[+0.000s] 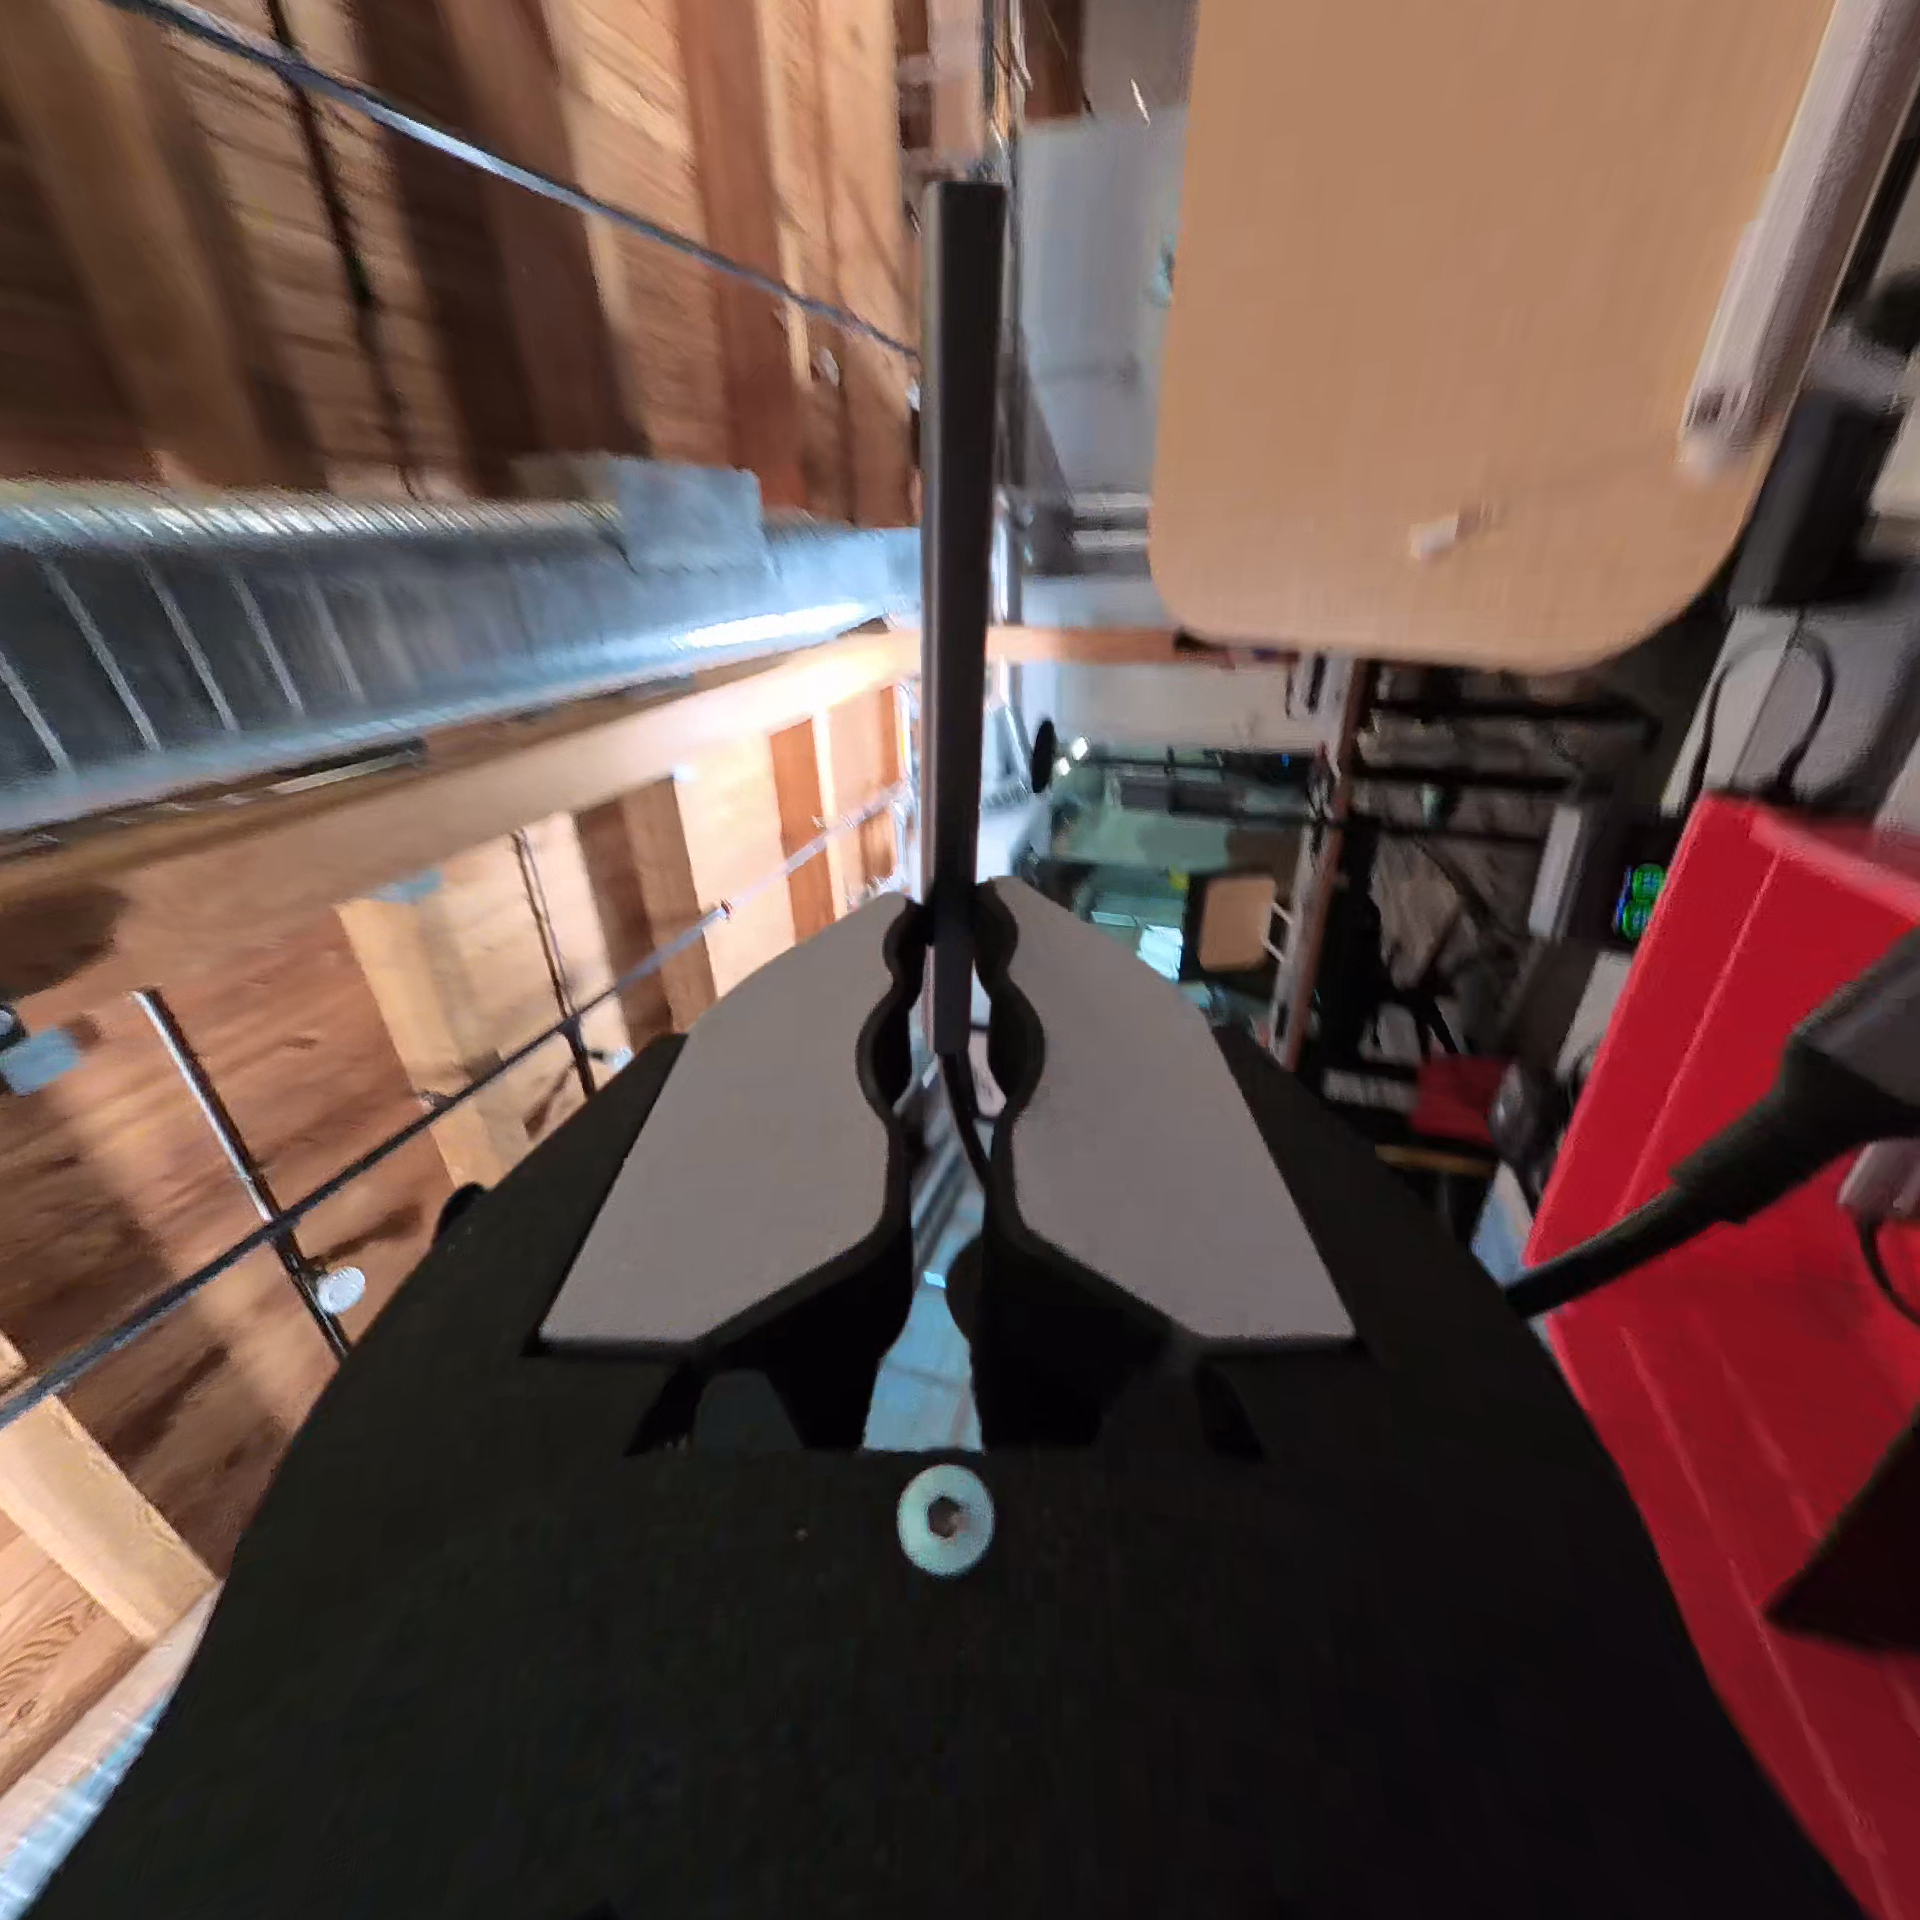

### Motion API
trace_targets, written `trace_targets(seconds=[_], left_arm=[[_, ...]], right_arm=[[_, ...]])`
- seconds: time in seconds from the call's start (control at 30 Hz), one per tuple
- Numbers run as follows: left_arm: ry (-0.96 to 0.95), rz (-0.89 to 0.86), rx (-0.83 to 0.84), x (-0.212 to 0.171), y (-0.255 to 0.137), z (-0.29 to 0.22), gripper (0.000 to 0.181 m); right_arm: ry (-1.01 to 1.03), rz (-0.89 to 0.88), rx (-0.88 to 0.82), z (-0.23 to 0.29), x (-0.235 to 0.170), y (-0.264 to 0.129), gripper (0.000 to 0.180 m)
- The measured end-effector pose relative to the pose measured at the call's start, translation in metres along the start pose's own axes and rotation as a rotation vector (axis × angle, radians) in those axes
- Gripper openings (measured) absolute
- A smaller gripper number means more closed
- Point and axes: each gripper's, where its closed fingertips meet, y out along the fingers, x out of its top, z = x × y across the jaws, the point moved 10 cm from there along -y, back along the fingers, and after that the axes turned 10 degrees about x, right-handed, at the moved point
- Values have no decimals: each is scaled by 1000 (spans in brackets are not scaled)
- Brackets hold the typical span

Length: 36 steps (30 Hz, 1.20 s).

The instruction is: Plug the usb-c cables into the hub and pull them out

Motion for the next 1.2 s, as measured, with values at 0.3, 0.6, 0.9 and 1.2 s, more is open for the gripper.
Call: trace_targets(seconds=[0.3,0.6,0.9,1.2], left_arm=[[-16,-295,69,102,-75,-15,9],[-304,-226,-268,129,-96,-46,6],[-1757,-68,-1392,152,-127,-28,29],[-1897,-404,-1309,130,-116,-27,31]], right_arm=[[216,-315,233,8,54,37,30],[29,-245,-44,-12,25,20,9],[-565,-251,-117,2,25,-21,9],[-402,-114,373,15,8,1,9]])
